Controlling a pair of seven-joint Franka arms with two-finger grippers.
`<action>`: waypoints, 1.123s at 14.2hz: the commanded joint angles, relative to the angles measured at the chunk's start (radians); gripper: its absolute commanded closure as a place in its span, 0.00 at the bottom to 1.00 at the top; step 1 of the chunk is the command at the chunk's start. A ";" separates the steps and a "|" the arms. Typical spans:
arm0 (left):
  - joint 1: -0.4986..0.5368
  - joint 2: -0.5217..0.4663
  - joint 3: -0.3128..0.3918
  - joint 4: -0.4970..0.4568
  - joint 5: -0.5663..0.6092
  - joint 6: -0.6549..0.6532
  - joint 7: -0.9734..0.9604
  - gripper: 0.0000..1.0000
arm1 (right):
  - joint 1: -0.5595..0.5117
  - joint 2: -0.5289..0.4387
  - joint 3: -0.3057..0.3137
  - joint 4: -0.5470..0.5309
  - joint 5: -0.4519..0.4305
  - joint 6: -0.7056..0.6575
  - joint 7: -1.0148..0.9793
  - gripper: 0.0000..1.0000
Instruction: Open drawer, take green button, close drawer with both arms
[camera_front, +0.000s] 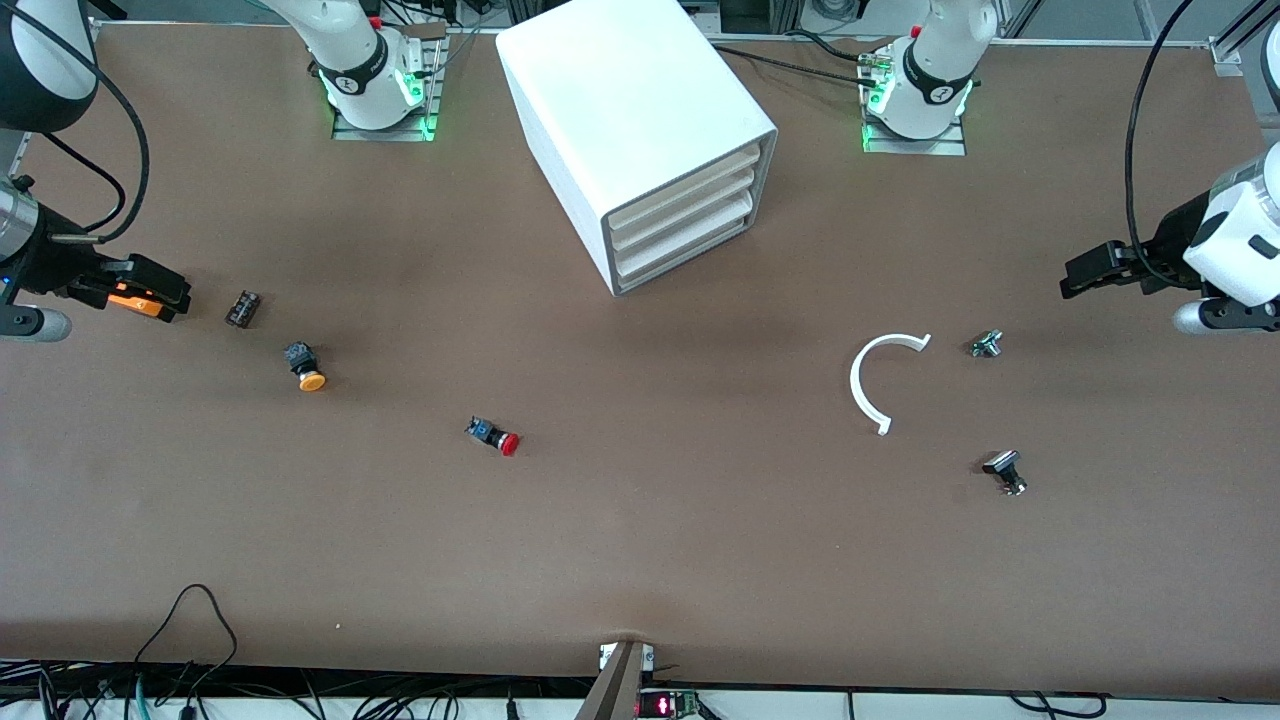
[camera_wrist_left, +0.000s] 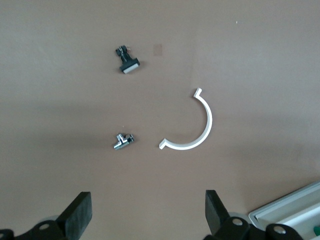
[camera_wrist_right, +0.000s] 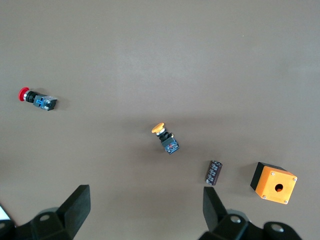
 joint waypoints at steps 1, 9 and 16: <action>0.003 0.014 -0.005 -0.010 -0.029 -0.024 0.002 0.00 | -0.004 -0.025 -0.004 -0.019 0.000 0.012 -0.007 0.00; -0.001 0.100 -0.008 -0.229 -0.239 0.146 0.003 0.00 | 0.042 0.016 0.003 -0.014 -0.002 0.005 -0.013 0.00; -0.037 0.230 -0.088 -0.303 -0.377 0.146 0.098 0.00 | 0.050 0.055 0.008 -0.020 0.029 -0.029 -0.070 0.00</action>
